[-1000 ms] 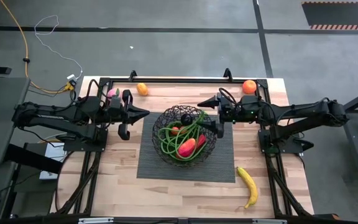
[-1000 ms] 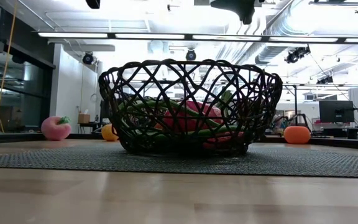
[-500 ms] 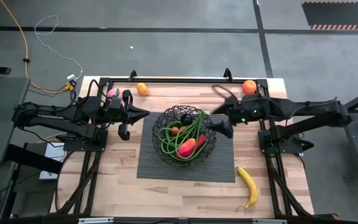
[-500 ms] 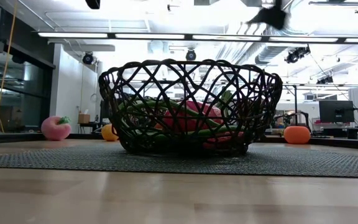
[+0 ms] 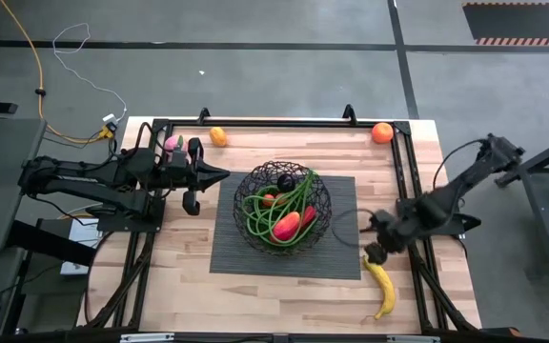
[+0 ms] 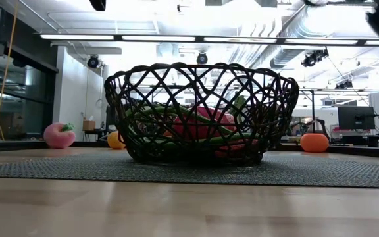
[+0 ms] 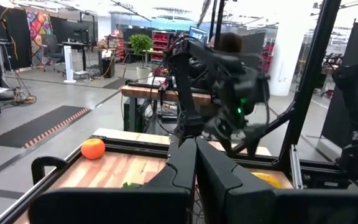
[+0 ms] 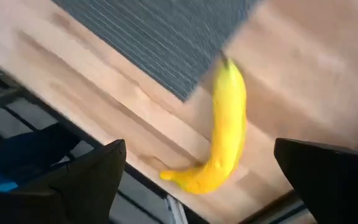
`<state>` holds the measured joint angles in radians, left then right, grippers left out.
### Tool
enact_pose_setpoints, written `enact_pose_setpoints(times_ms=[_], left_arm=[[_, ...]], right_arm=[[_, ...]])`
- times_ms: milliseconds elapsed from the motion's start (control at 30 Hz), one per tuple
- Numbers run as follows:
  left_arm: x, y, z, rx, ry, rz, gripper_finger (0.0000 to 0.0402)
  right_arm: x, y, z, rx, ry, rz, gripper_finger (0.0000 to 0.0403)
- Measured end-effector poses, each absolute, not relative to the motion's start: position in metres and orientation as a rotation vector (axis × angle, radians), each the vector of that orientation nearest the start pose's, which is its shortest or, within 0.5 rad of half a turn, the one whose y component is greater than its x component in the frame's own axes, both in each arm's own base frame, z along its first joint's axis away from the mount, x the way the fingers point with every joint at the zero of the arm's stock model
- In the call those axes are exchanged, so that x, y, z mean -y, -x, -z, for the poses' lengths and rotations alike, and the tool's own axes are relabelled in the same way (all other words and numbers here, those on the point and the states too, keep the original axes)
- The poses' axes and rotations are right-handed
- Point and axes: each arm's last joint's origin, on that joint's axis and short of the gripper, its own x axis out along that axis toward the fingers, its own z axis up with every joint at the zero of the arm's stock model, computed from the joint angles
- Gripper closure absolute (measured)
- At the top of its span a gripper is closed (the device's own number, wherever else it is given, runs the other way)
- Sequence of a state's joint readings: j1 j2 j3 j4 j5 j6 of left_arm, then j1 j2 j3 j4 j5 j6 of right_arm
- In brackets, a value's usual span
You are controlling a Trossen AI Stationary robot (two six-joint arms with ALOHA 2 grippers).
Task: Build produce basket
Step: Put the yellow banana into the black wire basket
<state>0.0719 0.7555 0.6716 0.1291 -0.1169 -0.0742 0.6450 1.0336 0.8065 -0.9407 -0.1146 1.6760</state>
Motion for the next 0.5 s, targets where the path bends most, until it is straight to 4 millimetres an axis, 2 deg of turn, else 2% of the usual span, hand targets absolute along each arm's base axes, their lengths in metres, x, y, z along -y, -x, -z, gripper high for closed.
enact_pose_setpoints(times_ms=[200,500], left_arm=[[-0.016,-0.173,-0.328,0.05,0.075,-0.188,0.0401],[-0.016,-0.173,-0.328,0.05,0.075,-0.19,0.0401]], right_arm=[[-0.139,-0.131,-0.203,-1.427,-1.233,0.466,0.0011],[-0.17,-0.131,-0.169,-1.599,-1.239,0.579,0.0011]])
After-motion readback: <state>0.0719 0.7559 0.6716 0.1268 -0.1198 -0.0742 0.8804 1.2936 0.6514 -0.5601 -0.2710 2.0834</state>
